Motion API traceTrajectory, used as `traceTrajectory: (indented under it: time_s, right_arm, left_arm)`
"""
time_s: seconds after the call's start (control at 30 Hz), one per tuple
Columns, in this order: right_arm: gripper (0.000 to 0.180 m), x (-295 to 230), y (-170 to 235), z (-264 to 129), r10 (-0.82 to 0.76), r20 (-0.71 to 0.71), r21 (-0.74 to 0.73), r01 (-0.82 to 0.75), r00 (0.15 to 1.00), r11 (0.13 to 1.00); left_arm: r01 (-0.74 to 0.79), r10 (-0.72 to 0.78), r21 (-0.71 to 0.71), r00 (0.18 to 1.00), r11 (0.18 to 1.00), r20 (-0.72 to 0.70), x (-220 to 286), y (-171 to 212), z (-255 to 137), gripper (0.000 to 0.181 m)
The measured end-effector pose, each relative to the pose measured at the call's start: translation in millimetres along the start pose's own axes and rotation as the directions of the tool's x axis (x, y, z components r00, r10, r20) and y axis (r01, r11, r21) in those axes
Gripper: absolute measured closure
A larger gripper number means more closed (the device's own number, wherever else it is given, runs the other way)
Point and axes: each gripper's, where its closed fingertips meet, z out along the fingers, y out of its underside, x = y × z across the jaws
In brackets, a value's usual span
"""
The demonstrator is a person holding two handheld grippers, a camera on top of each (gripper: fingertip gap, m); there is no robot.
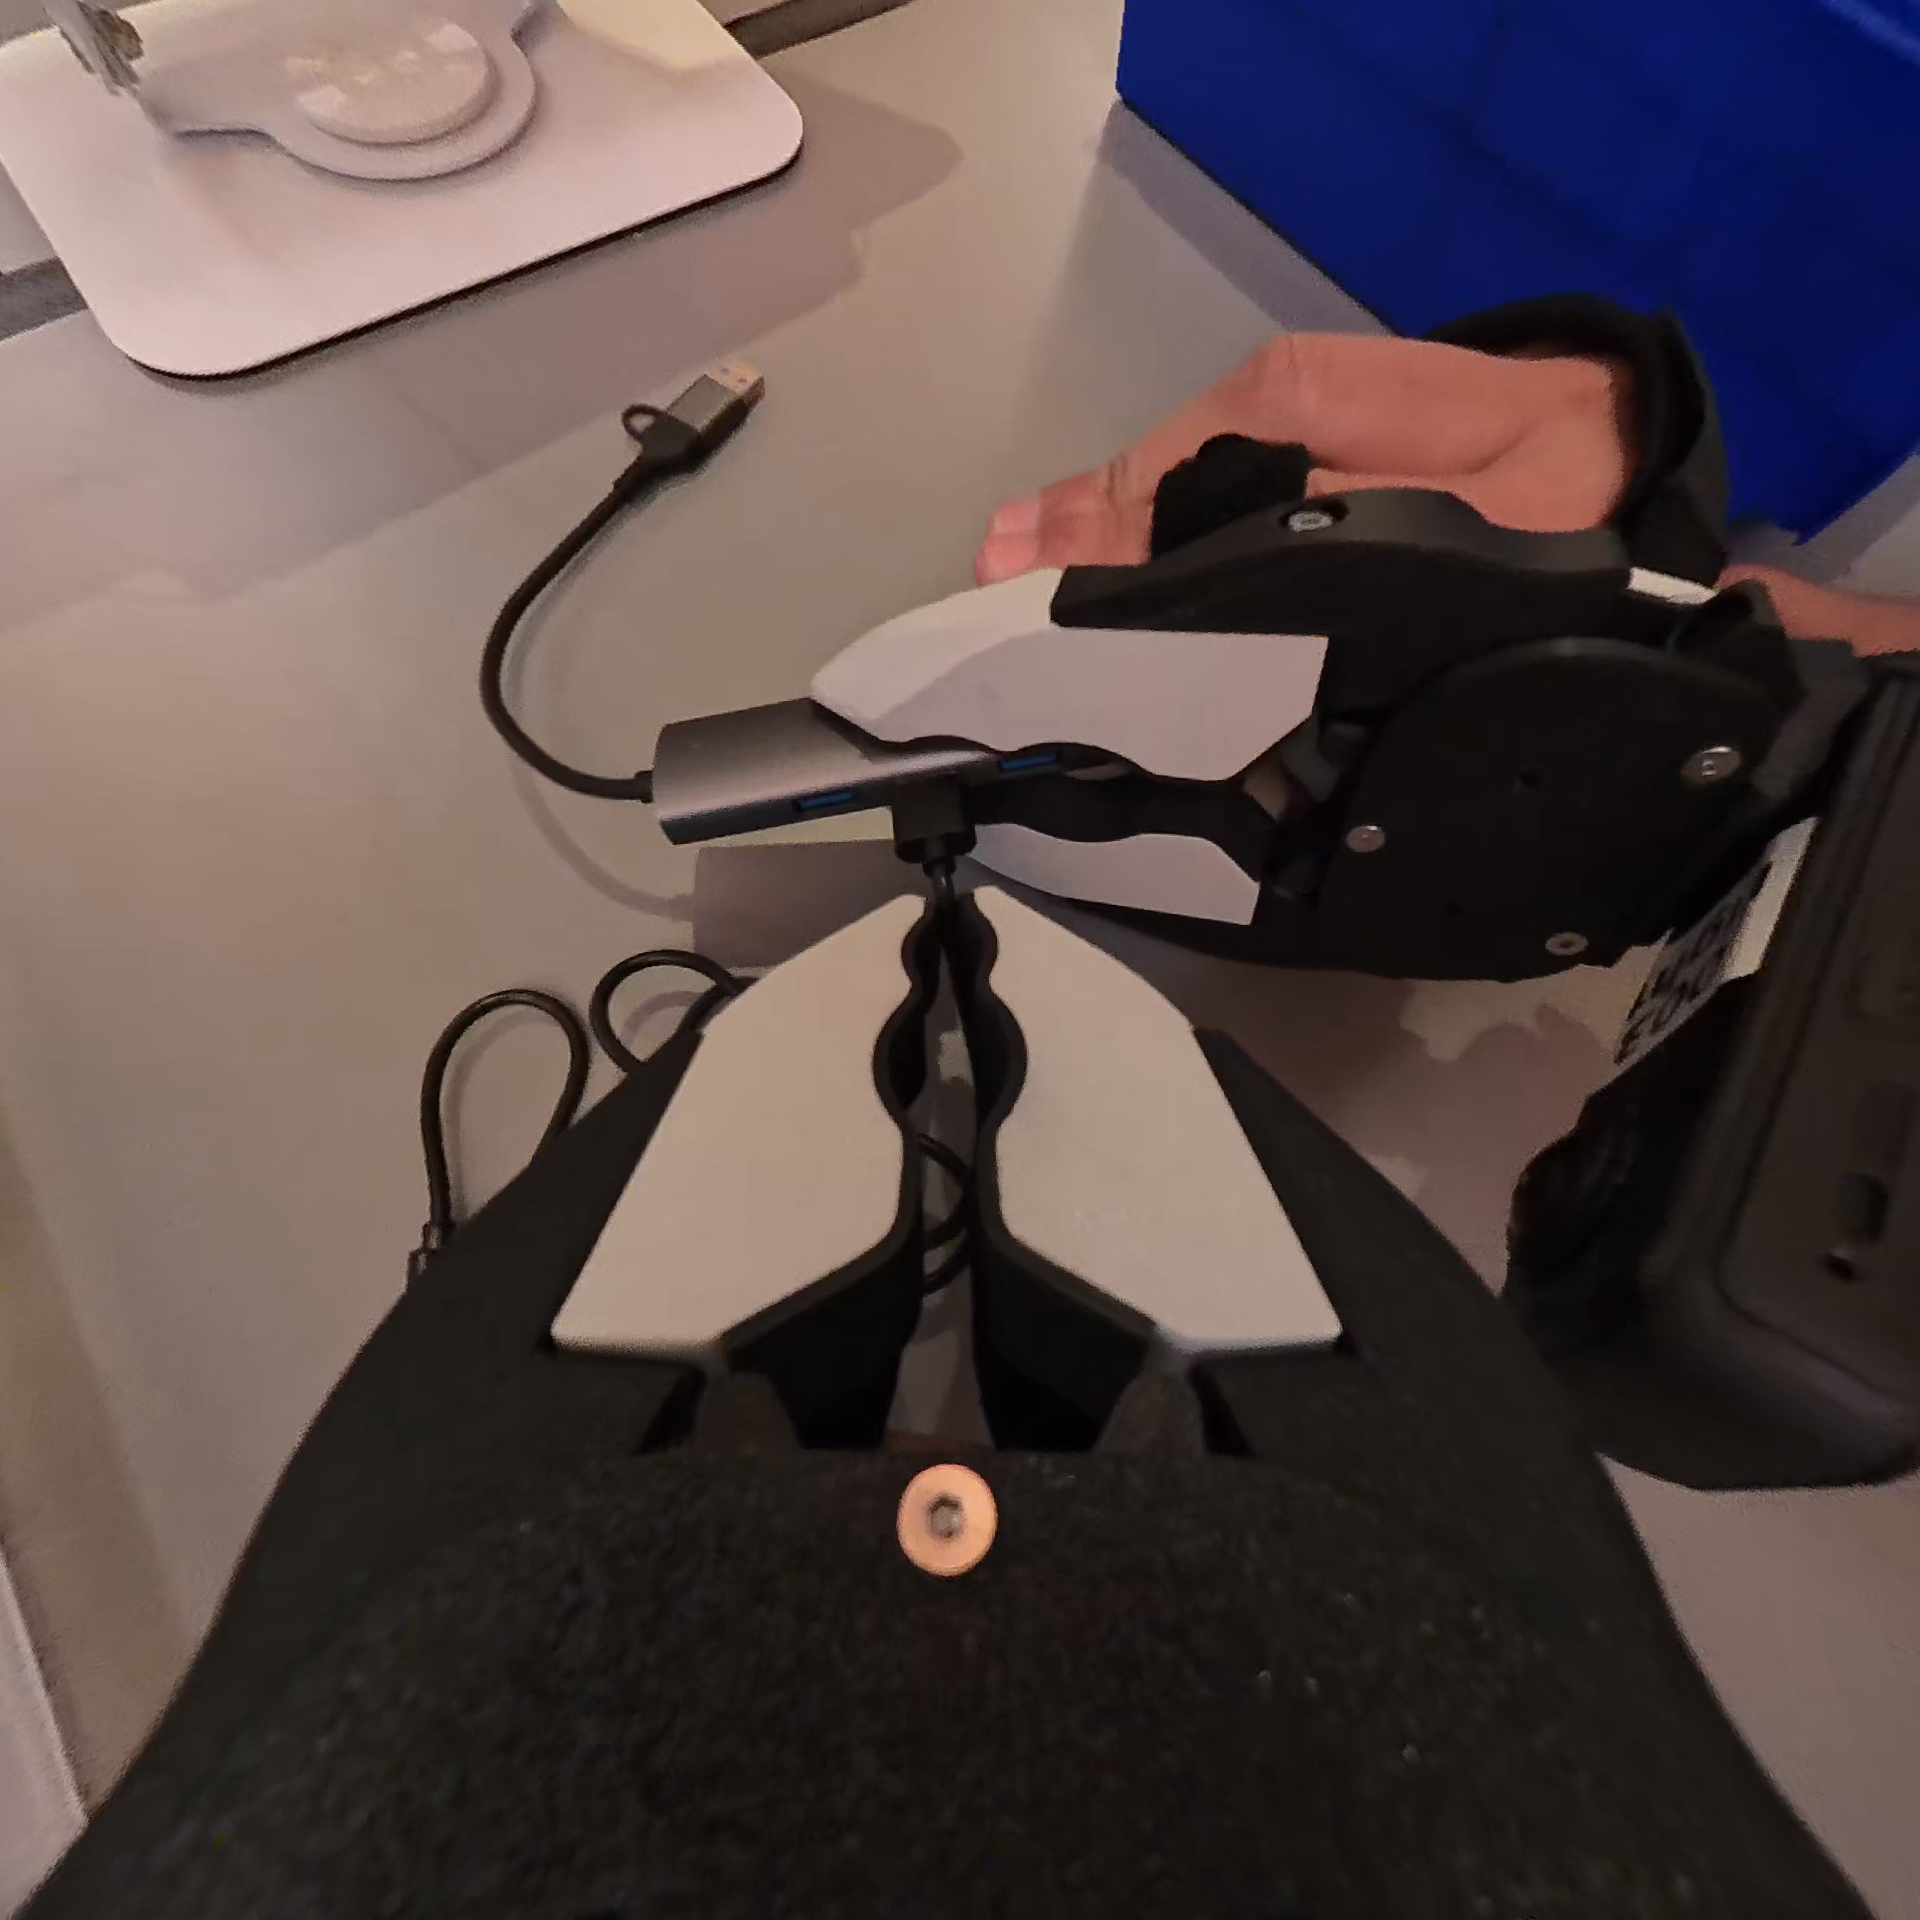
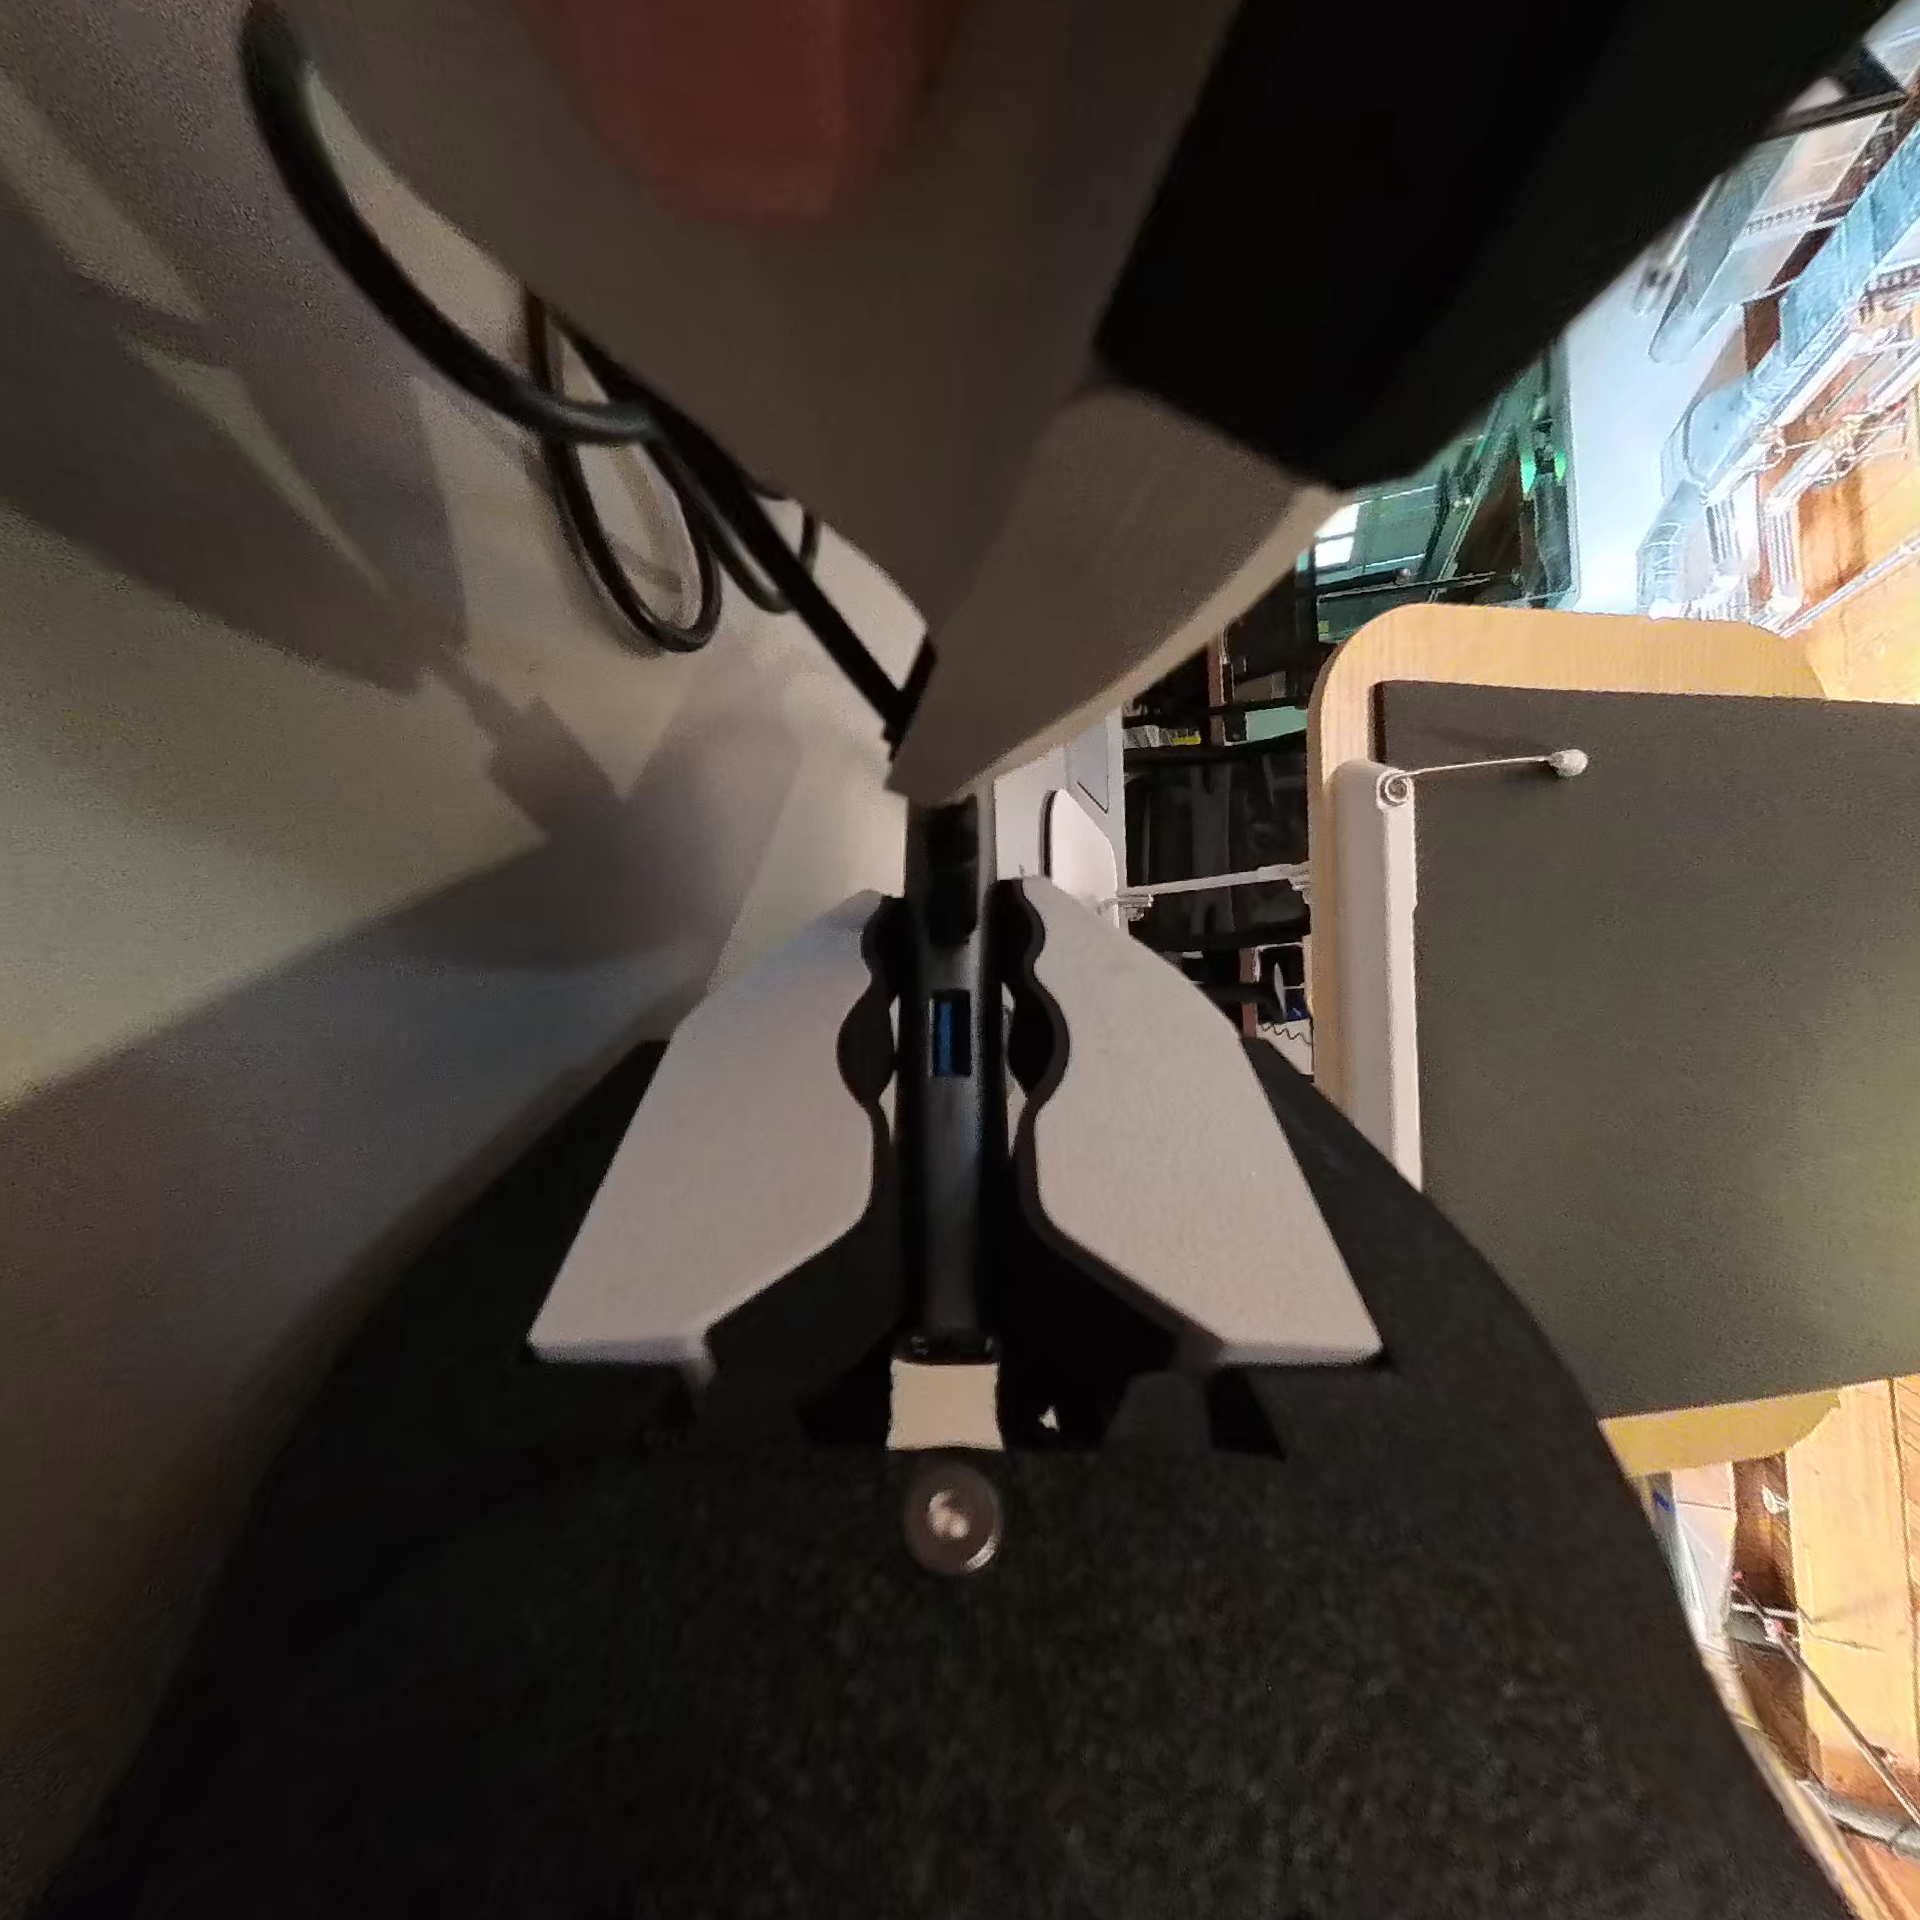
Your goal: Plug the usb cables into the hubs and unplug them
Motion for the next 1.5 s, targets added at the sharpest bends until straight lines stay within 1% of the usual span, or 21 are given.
traceTrajectory:
  time_s: [0.13, 0.17, 0.27, 0.33, 0.47, 0.53, 0.67, 0.73, 0.77, 0.83, 0.97, 1.03, 1.17, 1.2, 1.27, 1.3, 1.37, 1.4, 1.43, 1.47, 1.5]
  right_arm:
    - [0.163, -3.3, -1.8, 0.9, -0.019, -0.001, -0.015, 0.019, 1.0, 1.0]
    - [0.162, -0.3, -2.1, 0.1, -0.027, -0.013, -0.005, 0.027, 1.0, 1.0]
    - [0.163, 5.9, -1.6, -2.8, 0.023, -0.02, 0.034, -0.022, 1.0, 0.999]
    - [0.163, 5.5, -2.4, -4.6, -0.01, -0.028, 0.067, 0.012, 1.0, 0.998]
    - [0.163, -0.4, -4.6, -3.4, 0.021, 0.003, 0.13, -0.021, 1.0, 0.991]
    - [0.162, -0.1, -6.9, -5.0, 0.01, -0.01, 0.152, -0.009, 1.0, 0.988]
    - [0.161, 0.9, -9.3, -9.2, 0.018, -0.052, 0.197, -0.008, 0.998, 0.98]
    - [0.162, -2.6, -7.2, -9.2, 0.026, -0.03, 0.2, -0.019, 0.999, 0.98]
    - [0.162, -3.5, -7.2, -9.5, 0.047, -0.014, 0.199, -0.043, 0.999, 0.979]
    - [0.162, -3.8, -7.8, -11.1, 0.051, 0.001, 0.204, -0.05, 0.999, 0.978]
    - [0.163, 3.1, -6.8, -13.5, 0.058, 0.027, 0.18, -0.062, 0.998, 0.982]
    - [0.163, 9.1, -6.7, -14.6, 0.037, -0.01, 0.192, -0.034, 0.999, 0.981]
    - [0.162, 11.2, -5.5, -15.3, 0.054, -0.015, 0.199, -0.05, 0.998, 0.979]
    - [0.162, 13.5, -4.9, -16.7, 0.06, -0.026, 0.21, -0.054, 0.998, 0.976]
    - [0.162, 17.0, 3.7, -15.5, 0.086, -0.039, 0.188, -0.078, 0.995, 0.979]
    - [0.162, 18.4, 8.8, -14.6, 0.094, -0.045, 0.18, -0.084, 0.995, 0.98]
    - [0.162, 20.3, 17.3, -11.5, 0.136, -0.04, 0.163, -0.128, 0.99, 0.978]
    - [0.162, 20.7, 20.0, -10.4, 0.161, -0.034, 0.161, -0.153, 0.986, 0.975]
    - [0.162, 20.6, 21.6, -9.4, 0.177, -0.028, 0.161, -0.17, 0.984, 0.972]
    - [0.162, 21.4, 22.2, -8.9, 0.18, -0.03, 0.161, -0.173, 0.983, 0.972]
    - [0.162, 21.7, 21.8, -8.6, 0.18, -0.032, 0.163, -0.172, 0.983, 0.971]
  left_arm:
    - [0.002, -0.002, -0.009, 1.0, 1.0, 0.001, -2.8, 4.3, 1.7, 0.179]
    - [0.015, -0.015, 0.0, 1.0, 1.0, -0.015, -2.6, 4.1, 1.8, 0.179]
    - [0.046, -0.043, 0.044, 0.997, 0.998, -0.068, -2.5, -2.8, -1.0, 0.178]
    - [0.048, -0.043, 0.05, 0.995, 0.998, -0.089, -0.2, -4.4, -2.4, 0.178]
    - [-0.026, 0.027, 0.022, 0.998, 0.999, -0.058, -0.6, -1.9, -2.0, 0.179]
    - [-0.015, 0.016, 0.02, 0.998, 1.0, -0.063, -2.5, -2.4, -3.4, 0.179]
    - [-0.015, 0.016, 0.01, 1.0, 1.0, -0.014, -19.3, 1.1, -7.3, 0.179]
    - [0.006, -0.004, 0.03, 0.998, 1.0, -0.069, -18.1, -1.0, -10.5, 0.179]
    - [-0.012, 0.015, 0.039, 0.997, 0.999, -0.08, -17.4, -1.3, -11.1, 0.178]
    - [-0.048, 0.05, 0.024, 0.996, 0.999, -0.077, -17.4, 1.8, -10.6, 0.178]
    - [-0.01, 0.014, 0.048, 0.996, 0.999, -0.084, -18.2, -1.4, -10.5, 0.179]
    - [0.013, -0.006, 0.068, 0.995, 0.998, -0.1, -17.6, -4.3, -11.6, 0.179]
    - [0.015, -0.006, 0.11, 0.997, 0.994, -0.077, -15.8, -9.5, -14.7, 0.178]
    - [0.015, -0.007, 0.129, 0.998, 0.992, -0.068, -14.1, -12.3, -19.1, 0.177]
    - [0.028, -0.016, 0.178, 0.998, 0.984, -0.066, -9.6, -17.3, -37.4, 0.159]
    - [0.044, -0.028, 0.198, 0.996, 0.979, -0.084, -6.9, -17.9, -50.7, 0.154]
    - [0.065, -0.036, 0.244, 0.992, 0.968, -0.123, -8.0, -17.2, -87.1, 0.152]
    - [0.048, -0.019, 0.276, 0.994, 0.96, -0.108, -17.2, -16.2, -109.0, 0.152]
    - [-0.002, 0.027, 0.298, 0.997, 0.955, -0.079, -30.5, -13.3, -132.0, 0.152]
    - [-0.07, 0.09, 0.302, 0.995, 0.951, -0.05, -46.4, -7.7, -153.9, 0.154]
    - [-0.147, 0.17, 0.278, 0.984, 0.949, -0.059, -59.8, 1.8, -171.4, 0.154]
